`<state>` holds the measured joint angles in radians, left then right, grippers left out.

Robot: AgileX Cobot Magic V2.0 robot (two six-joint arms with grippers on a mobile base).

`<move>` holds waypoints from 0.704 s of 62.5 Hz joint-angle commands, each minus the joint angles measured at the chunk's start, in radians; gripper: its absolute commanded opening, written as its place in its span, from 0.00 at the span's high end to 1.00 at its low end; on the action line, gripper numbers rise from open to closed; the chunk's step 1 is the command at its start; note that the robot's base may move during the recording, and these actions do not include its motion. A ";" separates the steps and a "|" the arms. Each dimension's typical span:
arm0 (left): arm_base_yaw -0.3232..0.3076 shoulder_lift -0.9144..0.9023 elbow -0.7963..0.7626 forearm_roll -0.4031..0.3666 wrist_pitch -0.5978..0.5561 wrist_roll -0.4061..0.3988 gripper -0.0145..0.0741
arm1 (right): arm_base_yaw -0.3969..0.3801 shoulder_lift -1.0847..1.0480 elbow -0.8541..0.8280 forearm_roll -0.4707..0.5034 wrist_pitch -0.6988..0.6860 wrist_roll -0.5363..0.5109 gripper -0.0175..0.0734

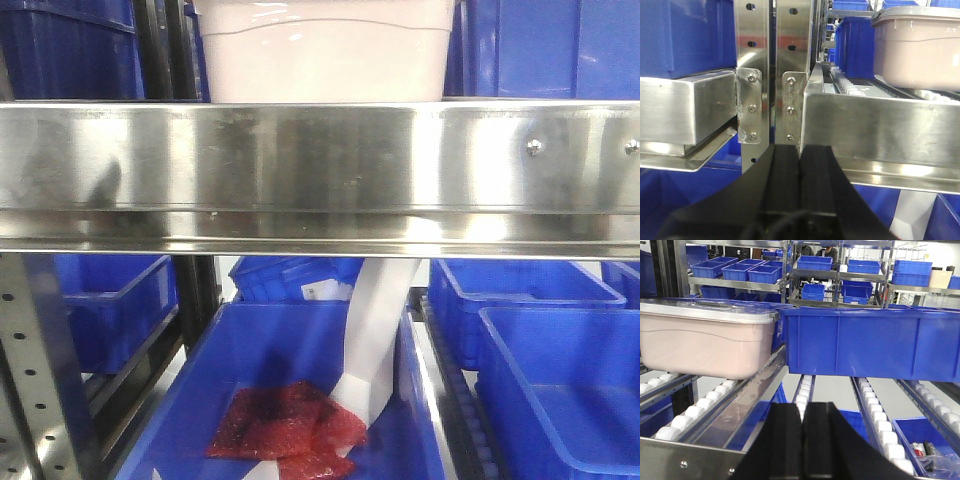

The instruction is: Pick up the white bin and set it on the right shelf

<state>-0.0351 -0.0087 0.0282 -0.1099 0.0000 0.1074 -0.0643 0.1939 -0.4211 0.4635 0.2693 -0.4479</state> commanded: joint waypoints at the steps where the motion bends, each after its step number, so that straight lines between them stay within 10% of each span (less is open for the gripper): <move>1: 0.001 -0.009 0.001 0.002 -0.093 -0.009 0.98 | -0.003 0.011 -0.026 0.008 -0.101 0.000 0.73; 20: 0.001 -0.009 0.001 0.002 -0.093 -0.009 0.98 | -0.003 -0.044 0.121 -0.427 -0.202 0.360 0.73; 44: 0.001 -0.009 0.001 0.002 -0.093 -0.009 0.98 | -0.002 -0.222 0.435 -0.429 -0.360 0.386 0.73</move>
<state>-0.0351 -0.0087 0.0282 -0.1099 0.0000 0.1066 -0.0643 -0.0069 -0.0131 0.0435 0.0624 -0.0738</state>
